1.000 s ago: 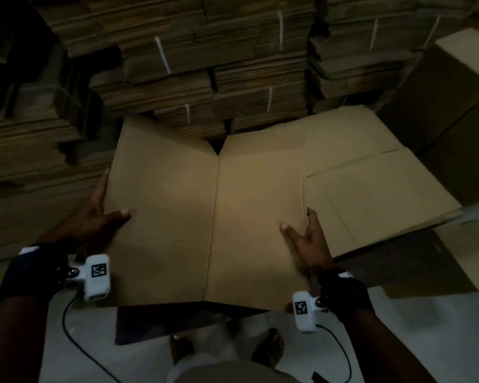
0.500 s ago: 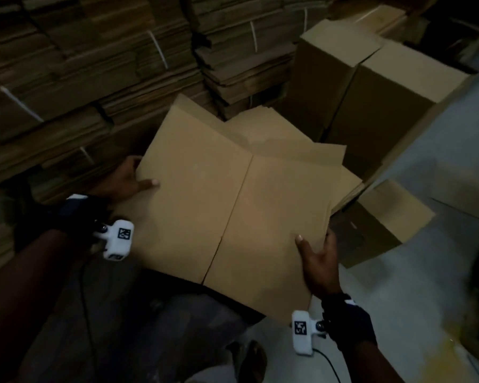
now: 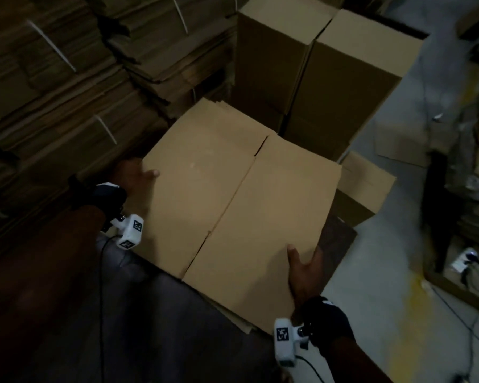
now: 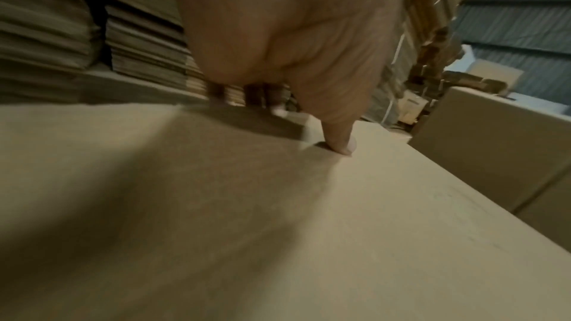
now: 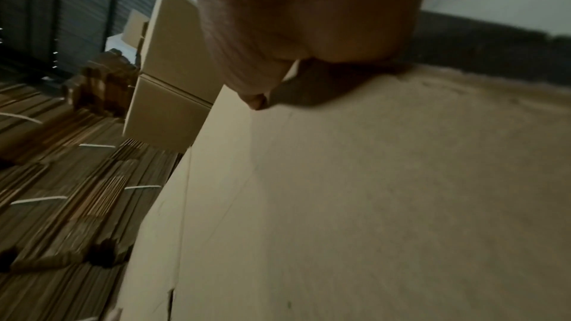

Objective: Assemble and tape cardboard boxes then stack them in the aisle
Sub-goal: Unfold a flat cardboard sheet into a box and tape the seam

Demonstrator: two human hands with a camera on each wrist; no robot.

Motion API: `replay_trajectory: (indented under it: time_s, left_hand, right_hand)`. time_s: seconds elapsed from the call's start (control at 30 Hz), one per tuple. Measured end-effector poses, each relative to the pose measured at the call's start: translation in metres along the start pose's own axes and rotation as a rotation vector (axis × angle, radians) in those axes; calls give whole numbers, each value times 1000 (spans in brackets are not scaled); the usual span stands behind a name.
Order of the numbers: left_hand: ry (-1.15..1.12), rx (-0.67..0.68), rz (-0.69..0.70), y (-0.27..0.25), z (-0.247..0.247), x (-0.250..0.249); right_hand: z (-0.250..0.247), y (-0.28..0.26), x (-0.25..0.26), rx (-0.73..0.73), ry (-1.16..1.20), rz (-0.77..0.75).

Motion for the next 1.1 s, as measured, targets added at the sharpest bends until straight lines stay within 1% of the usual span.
replay_trajectory:
  time_s: [0.03,0.07,0.1,0.13,0.17,0.2,0.27,0.37,0.43,0.53,0.63,0.73,0.77,0.87,0.97,1.03,1.1]
  left_hand:
    - [-21,-8,-1,15,10,14]
    - [-41,-3,-24,17,15,14]
    - [-121,-15,-49,19,23,14]
    - [-184,-46,-63,17,27,11]
    - [-259,-109,-78,16,32,7]
    - [-336,-170,-92,17,36,5]
    - [-444,-221,-96,26,42,6]
    - [-450,-246,-86,34,43,3]
    - [-441,-238,-32,43,41,-2]
    - [-339,-188,28,40,35,-10]
    - [-320,-202,18,37,32,-5]
    - [-294,-164,5,33,32,1]
    - [-294,-154,16,33,33,4]
    - [-313,-155,16,31,38,19]
    - [-308,-91,-22,30,36,18]
    - [-259,-56,-49,26,33,14]
    - [-247,-88,-50,18,32,9]
  right_hand:
    - [6,-4,5,-2,5,44]
    - [11,-5,3,-5,13,84]
    - [16,-8,0,3,16,104]
    - [23,-15,3,15,14,106]
    - [30,-20,5,25,-3,100]
    - [36,-22,-1,-3,-30,92]
    - [45,-31,-2,-97,-63,78]
    - [53,-37,-6,-124,-97,77]
    - [54,-42,-1,-122,-112,40]
    - [55,-42,3,-118,-104,64]
    - [52,-39,3,-138,-106,53]
    - [50,-34,-1,-113,-100,72]
    - [49,-33,-4,-109,-111,88]
    - [43,-31,-3,-120,-178,60]
    - [41,-31,-2,-108,-135,65]
    - [40,-29,-3,-102,-93,68]
    - [38,-29,2,-94,-100,50]
Point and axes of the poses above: each hand's wrist, its own y-axis towards the middle knuckle, its own z-axis out of the palm, x = y × z, the point moved 2 cm from there along y, towards the middle knuckle, and after that the axes turned 4 degrees about y, right-handed, at the moved point
